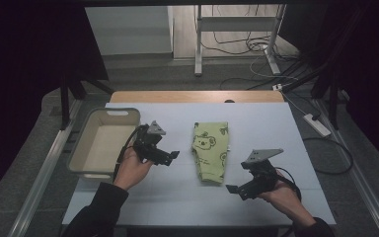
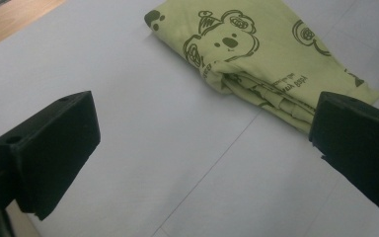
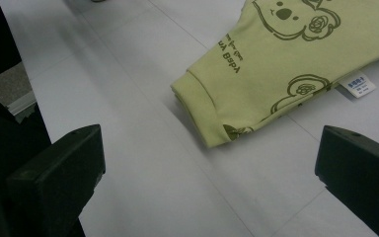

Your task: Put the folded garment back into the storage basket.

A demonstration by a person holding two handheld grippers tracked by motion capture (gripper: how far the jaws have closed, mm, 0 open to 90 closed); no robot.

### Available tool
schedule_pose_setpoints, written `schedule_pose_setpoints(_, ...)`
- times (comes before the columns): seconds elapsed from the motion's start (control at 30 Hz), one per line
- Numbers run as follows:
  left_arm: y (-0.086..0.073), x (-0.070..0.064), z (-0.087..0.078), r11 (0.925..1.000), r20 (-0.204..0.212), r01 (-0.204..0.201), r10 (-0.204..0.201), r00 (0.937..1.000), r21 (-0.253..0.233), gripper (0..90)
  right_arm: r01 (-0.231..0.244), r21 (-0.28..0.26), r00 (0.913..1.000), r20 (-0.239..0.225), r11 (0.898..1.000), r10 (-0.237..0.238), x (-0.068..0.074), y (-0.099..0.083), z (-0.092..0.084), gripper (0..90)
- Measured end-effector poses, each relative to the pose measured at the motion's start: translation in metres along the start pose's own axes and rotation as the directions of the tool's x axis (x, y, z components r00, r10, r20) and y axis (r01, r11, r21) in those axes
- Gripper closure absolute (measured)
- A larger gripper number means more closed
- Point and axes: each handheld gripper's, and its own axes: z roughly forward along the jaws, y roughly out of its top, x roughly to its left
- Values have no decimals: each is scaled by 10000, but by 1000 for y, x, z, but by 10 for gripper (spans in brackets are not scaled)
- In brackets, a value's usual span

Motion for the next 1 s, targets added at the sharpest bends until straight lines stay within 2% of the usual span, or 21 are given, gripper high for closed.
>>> schedule_pose_setpoints(0.23,8,2,8,10000,90,29,-29,10000,19,0,-115,326,9999,-64,9994,117,1,2,6,0)
schedule_pose_setpoints(0.47,17,0,15,10000,129,-89,88,9999,30,0,-268,316,9994,-220,9991,275,0,5,8,0)
schedule_pose_setpoints(0.73,27,-1,27,9995,234,-308,306,9993,81,0,-318,559,9991,-257,9979,333,0,8,12,0)
schedule_pose_setpoints(1.0,36,1,37,9996,359,-271,270,9990,43,0,-292,631,9991,-288,9976,311,-1,11,15,0)
